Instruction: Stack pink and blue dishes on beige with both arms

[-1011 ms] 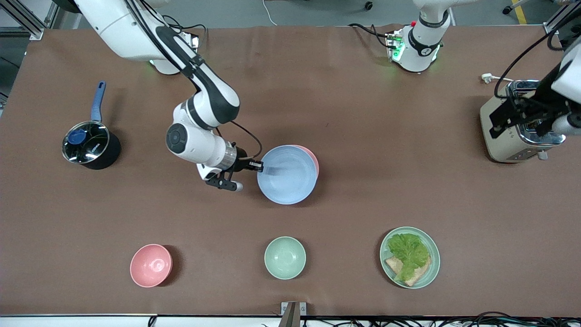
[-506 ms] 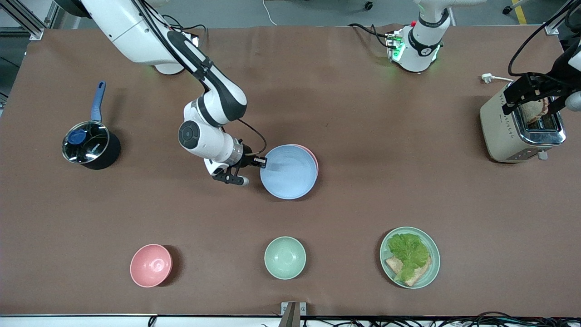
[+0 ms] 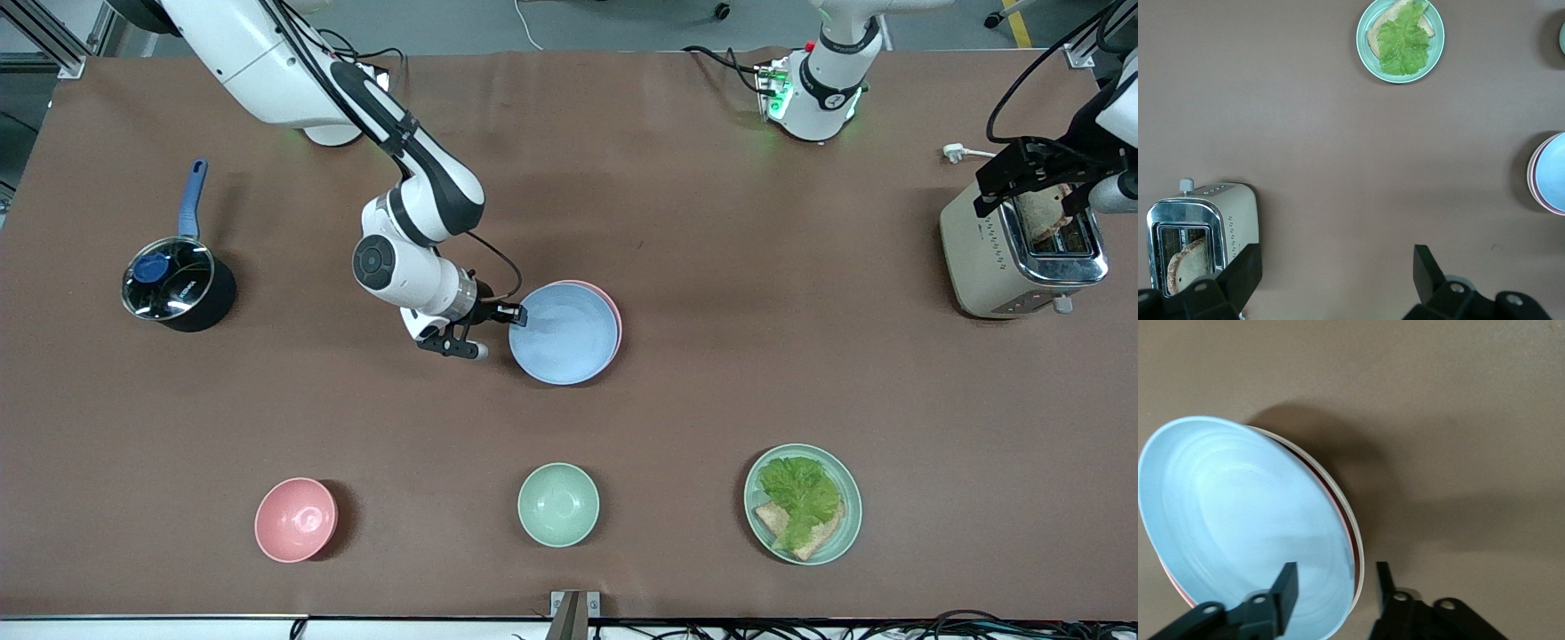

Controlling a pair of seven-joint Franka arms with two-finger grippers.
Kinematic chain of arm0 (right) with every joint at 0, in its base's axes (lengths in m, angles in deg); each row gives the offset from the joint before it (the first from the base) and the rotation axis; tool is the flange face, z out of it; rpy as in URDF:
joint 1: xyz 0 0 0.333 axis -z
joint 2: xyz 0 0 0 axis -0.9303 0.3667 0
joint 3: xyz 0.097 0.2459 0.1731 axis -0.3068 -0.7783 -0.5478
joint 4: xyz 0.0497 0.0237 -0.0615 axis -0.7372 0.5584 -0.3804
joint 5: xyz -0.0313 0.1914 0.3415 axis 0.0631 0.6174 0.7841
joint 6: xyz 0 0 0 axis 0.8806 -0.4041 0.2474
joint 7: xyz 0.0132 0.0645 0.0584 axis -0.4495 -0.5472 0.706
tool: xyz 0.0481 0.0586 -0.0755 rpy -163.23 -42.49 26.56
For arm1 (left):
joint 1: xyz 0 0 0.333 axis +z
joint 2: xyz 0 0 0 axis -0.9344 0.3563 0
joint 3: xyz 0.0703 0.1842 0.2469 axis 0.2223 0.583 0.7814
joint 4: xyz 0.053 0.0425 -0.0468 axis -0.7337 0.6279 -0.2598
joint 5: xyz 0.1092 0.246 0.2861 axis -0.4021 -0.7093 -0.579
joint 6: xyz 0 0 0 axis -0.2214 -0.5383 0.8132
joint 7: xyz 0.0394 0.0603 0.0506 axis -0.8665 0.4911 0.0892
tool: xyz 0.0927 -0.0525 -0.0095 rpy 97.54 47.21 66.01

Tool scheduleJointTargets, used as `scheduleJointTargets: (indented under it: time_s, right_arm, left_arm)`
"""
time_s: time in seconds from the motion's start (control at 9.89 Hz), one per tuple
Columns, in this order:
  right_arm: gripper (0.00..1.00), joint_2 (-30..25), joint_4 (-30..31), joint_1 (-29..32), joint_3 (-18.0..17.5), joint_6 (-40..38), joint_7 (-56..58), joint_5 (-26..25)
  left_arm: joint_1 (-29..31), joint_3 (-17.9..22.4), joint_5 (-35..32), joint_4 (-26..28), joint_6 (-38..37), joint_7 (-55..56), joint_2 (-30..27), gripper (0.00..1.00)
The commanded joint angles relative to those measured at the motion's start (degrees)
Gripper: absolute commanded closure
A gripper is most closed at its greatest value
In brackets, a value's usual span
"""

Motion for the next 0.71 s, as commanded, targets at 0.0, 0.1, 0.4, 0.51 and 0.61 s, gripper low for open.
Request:
scheduleJointTargets:
  time_s: [0.0, 0.1, 0.4, 0.51, 0.61]
  right_arm:
    - [0.0, -9.67, 1.4, 1.55, 0.22, -7.77, -5.82, -1.82]
    - [0.0, -14.76, 1.23, 5.39, 0.32, -14.52, -6.63, -7.31]
    - [0.0, -25.67, -3.32, 10.35, 8.27, -32.04, -6.39, -24.72]
    - [0.0, -27.53, -5.7, 10.43, 12.49, -35.48, -2.03, -24.85]
    - [0.0, -28.77, -8.59, 10.61, 16.62, -39.25, 4.37, -24.86]
  left_arm:
    - [-0.18, 0.01, 0.64, 2.2, -0.83, 0.26, -0.29, 0.0]
    - [-0.27, -0.17, 0.64, 2.2, -1.79, 0.43, -0.47, 0.0]
    - [-0.18, -0.43, 0.64, 2.2, -2.76, 0.26, -0.65, 0.0]
    - [-0.18, -0.43, 0.64, 2.12, -2.76, -0.44, -0.65, 0.0]
    - [-0.18, -0.52, 0.64, 2.12, -2.76, -0.53, -0.73, 0.0]
